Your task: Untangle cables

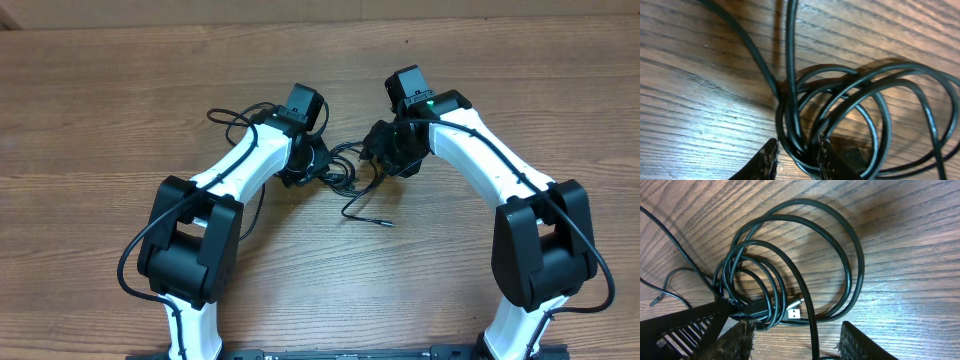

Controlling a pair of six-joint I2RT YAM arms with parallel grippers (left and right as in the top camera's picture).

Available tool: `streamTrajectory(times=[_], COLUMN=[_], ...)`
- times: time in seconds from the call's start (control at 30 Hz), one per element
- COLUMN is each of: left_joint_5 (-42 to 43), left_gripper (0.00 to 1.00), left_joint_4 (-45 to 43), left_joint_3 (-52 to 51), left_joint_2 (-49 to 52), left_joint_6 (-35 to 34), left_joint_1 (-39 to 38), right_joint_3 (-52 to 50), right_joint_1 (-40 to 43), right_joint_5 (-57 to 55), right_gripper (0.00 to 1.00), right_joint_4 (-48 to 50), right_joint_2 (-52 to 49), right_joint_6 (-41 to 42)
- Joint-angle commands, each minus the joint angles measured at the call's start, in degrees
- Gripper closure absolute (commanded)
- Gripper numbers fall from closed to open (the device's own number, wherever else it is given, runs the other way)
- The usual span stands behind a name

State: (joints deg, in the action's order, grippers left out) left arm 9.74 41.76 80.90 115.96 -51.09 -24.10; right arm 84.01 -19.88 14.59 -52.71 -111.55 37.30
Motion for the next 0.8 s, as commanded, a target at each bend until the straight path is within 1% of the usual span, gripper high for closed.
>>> streamTrajectory(times=[0.0, 0.3, 0.33, 0.4, 0.43, 0.53, 0.63, 0.77], left_joint_5=[-2.97, -3.15, -3.08, -2.64, -2.6, 0.57, 5.62, 10.19], left_gripper=[0.73, 0.74, 0.78, 0.92, 0.96, 0.96, 0.96, 0.96], left_joint_4=[-0.28, -2.36, -2.95, -3.56, -3.87, -4.2, -4.07, -2.67], left_joint_3=[-0.59, -3.3, -3.74, -3.87, -3.87, -3.45, -2.34, -0.61], left_joint_2=[0.94, 0.94, 0.94, 0.94, 0.94, 0.92, 0.42, -1.36], left_joint_6=[-0.63, -0.63, -0.63, -0.66, -0.66, -0.07, 3.32, 5.55], left_joint_1=[-0.72, -0.81, -0.81, -0.79, -0.79, -0.5, 0.72, 2.97], right_joint_3=[0.26, 0.26, 0.26, 0.26, 0.26, 0.26, 0.26, 0.26], right_joint_1=[0.11, 0.11, 0.11, 0.09, 0.11, 0.11, 0.11, 0.11], right_joint_5=[-0.66, -0.66, -0.66, -0.66, -0.66, -0.63, -0.2, 7.63], right_gripper=[0.45, 0.45, 0.45, 0.46, 0.45, 0.46, 0.46, 0.45], right_joint_4=[0.2, 0.17, 0.2, 0.26, 0.33, 0.11, -0.11, -0.04], right_joint_2=[-0.13, -0.13, -0.13, -0.13, -0.13, -0.13, -0.13, -0.13], right_joint_6=[0.2, 0.2, 0.2, 0.2, 0.2, 0.2, -0.52, -6.88])
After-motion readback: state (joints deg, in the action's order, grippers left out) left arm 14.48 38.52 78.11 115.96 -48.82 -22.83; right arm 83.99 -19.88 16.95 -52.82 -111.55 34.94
